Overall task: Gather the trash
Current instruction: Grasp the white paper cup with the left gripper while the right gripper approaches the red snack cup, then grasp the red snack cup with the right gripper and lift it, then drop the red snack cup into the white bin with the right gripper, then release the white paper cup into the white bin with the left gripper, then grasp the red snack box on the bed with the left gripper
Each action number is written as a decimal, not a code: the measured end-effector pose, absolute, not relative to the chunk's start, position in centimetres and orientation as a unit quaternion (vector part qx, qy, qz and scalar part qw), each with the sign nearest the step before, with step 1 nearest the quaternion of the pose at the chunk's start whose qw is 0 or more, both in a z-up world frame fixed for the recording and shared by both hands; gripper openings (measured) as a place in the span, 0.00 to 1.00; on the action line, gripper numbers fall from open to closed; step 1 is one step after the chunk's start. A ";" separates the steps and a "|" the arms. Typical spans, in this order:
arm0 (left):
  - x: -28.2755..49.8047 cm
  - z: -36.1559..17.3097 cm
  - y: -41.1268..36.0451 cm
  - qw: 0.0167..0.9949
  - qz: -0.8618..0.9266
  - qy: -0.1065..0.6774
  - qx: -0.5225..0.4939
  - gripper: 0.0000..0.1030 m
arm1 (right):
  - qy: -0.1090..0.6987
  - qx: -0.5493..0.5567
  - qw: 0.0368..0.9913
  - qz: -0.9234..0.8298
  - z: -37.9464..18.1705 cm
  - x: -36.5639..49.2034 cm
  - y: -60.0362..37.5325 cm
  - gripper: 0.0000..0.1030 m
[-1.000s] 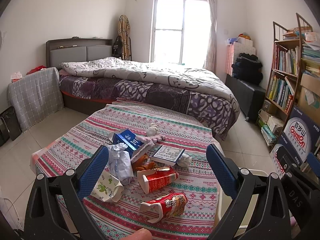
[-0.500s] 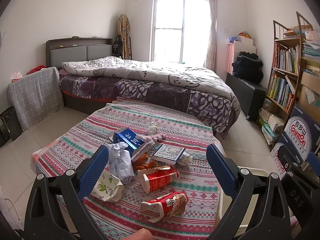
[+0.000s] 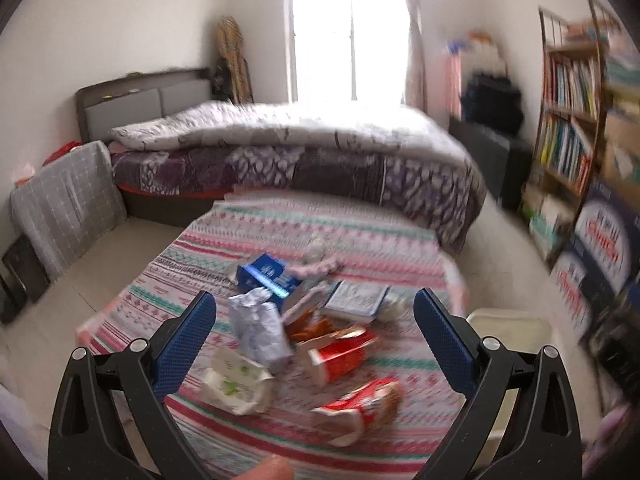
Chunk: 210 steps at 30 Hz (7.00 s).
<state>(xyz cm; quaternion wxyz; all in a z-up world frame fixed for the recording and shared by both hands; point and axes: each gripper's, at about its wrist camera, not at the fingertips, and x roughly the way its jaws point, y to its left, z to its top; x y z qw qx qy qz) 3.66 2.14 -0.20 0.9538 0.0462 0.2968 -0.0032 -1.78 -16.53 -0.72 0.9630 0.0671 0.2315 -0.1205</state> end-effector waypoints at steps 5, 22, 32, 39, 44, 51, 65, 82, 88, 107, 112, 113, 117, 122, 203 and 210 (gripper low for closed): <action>7.8 -2.4 6.2 0.914 -0.005 0.395 0.093 0.93 | 0.330 0.074 0.939 -0.059 -0.5 2.1 -16.0 0.93; 14.2 -14.3 13.9 0.783 0.014 0.622 0.014 0.93 | 0.551 0.273 0.789 0.008 -13.1 7.7 -13.4 0.93; 13.2 -16.5 13.3 0.765 -0.021 0.643 0.038 0.93 | 0.587 0.311 0.747 0.001 -16.0 9.0 -11.3 0.93; 12.0 -16.9 13.2 0.773 -0.025 0.634 0.017 0.75 | 0.602 0.327 0.728 -0.006 -17.7 9.9 -9.3 0.93; 10.8 -15.8 12.6 0.780 -0.026 0.624 0.018 0.73 | 0.613 0.324 0.721 -0.004 -18.8 10.5 -7.9 0.92; 8.8 -11.4 13.8 0.807 -0.028 0.590 -0.024 0.73 | 0.610 0.275 0.743 0.016 -18.3 10.9 -6.2 0.65; 11.9 -6.6 15.3 0.850 -0.024 0.514 -0.112 0.73 | 0.529 0.223 0.817 0.053 -12.4 9.5 -8.6 0.33; 10.7 -2.2 10.5 0.903 -0.051 0.415 -0.100 0.73 | 0.415 0.156 0.896 0.001 -6.3 7.8 -12.4 0.34; 10.1 -1.2 7.5 0.917 -0.067 0.387 -0.073 0.74 | 0.394 0.131 0.909 -0.035 -5.5 7.0 -14.7 0.34; 9.8 -2.4 -3.3 0.916 -0.144 0.375 -0.020 0.74 | 0.376 0.100 0.907 -0.162 -4.6 4.6 -23.2 0.37; 9.5 -3.3 -6.3 0.910 -0.167 0.380 0.000 0.74 | 0.378 0.111 0.900 -0.187 -4.7 3.9 -25.5 0.47; 9.5 -3.5 -7.1 0.908 -0.173 0.381 0.004 0.74 | 0.378 0.114 0.899 -0.192 -4.7 3.8 -26.0 0.48; 9.3 -4.3 -8.8 0.903 -0.187 0.386 0.015 0.74 | 0.374 0.128 0.894 -0.212 -4.6 3.1 -27.9 0.60; 9.2 -5.2 -10.9 0.897 -0.202 0.393 0.026 0.74 | 0.366 0.144 0.890 -0.231 -4.4 2.2 -29.9 0.67; 8.4 1.1 14.9 0.910 -0.149 0.368 -0.121 0.32 | 0.383 0.091 0.919 0.033 -7.1 10.2 -6.9 0.93; 9.2 0.8 18.0 0.907 -0.114 0.370 -0.166 0.32 | 0.371 0.075 0.920 0.100 -8.3 12.2 -1.7 0.92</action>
